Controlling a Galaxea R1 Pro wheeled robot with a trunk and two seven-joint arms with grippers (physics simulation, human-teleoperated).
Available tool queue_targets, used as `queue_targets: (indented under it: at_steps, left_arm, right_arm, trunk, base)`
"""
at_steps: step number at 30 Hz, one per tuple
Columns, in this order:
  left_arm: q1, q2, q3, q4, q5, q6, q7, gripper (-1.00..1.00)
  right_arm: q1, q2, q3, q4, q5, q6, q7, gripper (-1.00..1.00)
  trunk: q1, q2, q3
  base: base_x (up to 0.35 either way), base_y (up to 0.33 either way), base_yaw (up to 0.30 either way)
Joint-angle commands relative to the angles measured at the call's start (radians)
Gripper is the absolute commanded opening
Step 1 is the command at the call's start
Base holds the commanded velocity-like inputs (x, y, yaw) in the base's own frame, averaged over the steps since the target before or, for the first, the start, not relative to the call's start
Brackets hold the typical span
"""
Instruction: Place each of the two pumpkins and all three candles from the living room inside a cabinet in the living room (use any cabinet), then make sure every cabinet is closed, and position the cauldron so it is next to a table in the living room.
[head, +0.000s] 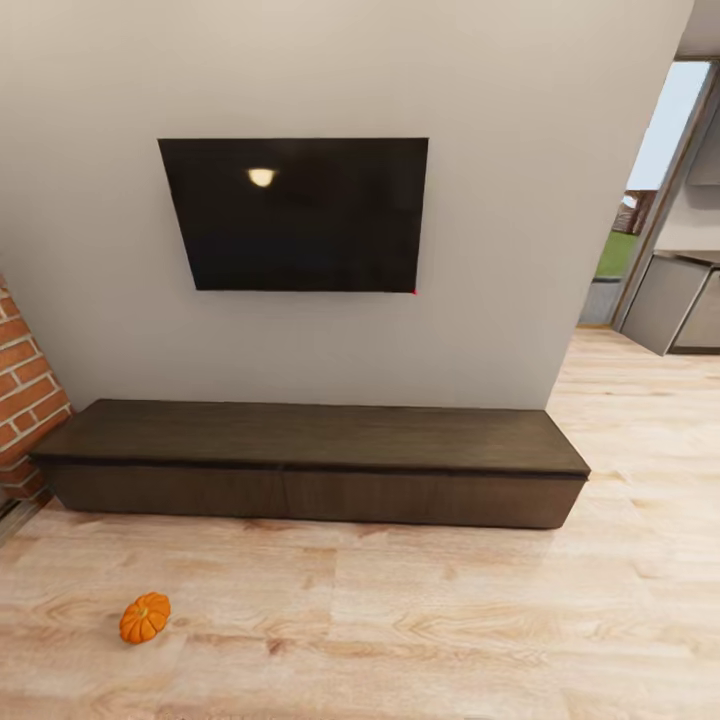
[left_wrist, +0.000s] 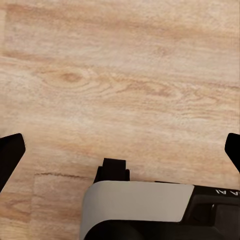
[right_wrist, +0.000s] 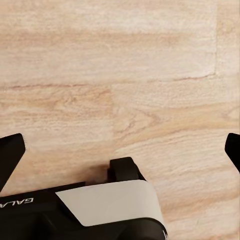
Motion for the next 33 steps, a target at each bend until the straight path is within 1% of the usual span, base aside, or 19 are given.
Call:
queue_targets:
  at_steps: [1,4,7,11,15,19,23,29,33]
  left_arm:
    - [0.0,0.0,0.0,0.0,0.0,0.0,0.0,1.0]
    - [0.0,0.0,0.0,0.0,0.0,0.0,0.0,1.0]
    - [0.0,0.0,0.0,0.0,0.0,-0.001,0.0,1.0]
    - [0.0,0.0,0.0,0.0,0.0,-0.001,0.0,1.0]
    - [0.0,0.001,0.0,0.0,0.0,-0.002,0.0,1.0]
    - [0.0,0.001,0.0,0.0,0.0,-0.001,0.0,1.0]
    - [0.0,0.001,0.0,0.0,0.0,0.0,0.0,1.0]
    - [0.0,0.001,0.0,0.0,0.0,0.0,0.0,1.0]
    - [0.0,0.001,0.0,0.0,0.0,0.0,0.0,1.0]
  right_arm:
    - [0.0,0.0,0.0,0.0,0.0,0.0,0.0,1.0]
    - [0.002,0.0,0.0,0.001,0.0,-0.013,0.001,1.0]
    - [0.012,0.0,0.0,0.013,-0.001,-0.079,0.001,1.0]
    - [0.015,0.0,0.001,0.057,0.001,-0.113,0.001,1.0]
    - [0.015,0.0,0.001,0.065,0.001,-0.117,0.001,1.0]
    - [0.015,0.0,0.0,0.065,-0.001,-0.118,0.001,1.0]
    - [0.015,0.0,0.0,0.066,-0.001,-0.117,0.001,1.0]
    - [0.015,0.0,0.0,0.066,-0.002,-0.117,0.001,1.0]
    - [0.015,0.0,0.0,0.066,-0.002,-0.117,0.001,1.0]
  trunk:
    - [0.0,0.0,0.0]
    - [0.0,0.0,-0.002]
    - [0.0,0.0,-0.003]
    - [0.0,0.0,-0.005]
    - [0.0,0.0,-0.009]
    - [0.0,0.0,-0.012]
    - [0.0,0.0,-0.012]
    - [0.0,0.0,-0.013]
    - [0.0,0.0,-0.013]
  base:
    - [0.128,0.0,0.287]
    - [0.189,0.0,0.287]
    - [0.104,0.0,0.287]
    - [0.055,0.0,0.285]
    - [0.162,0.0,0.238]
    - [0.044,0.0,0.163]
    - [0.007,0.013,0.03]
    - [0.029,0.181,0.004]
    - [0.017,0.052,0.0]
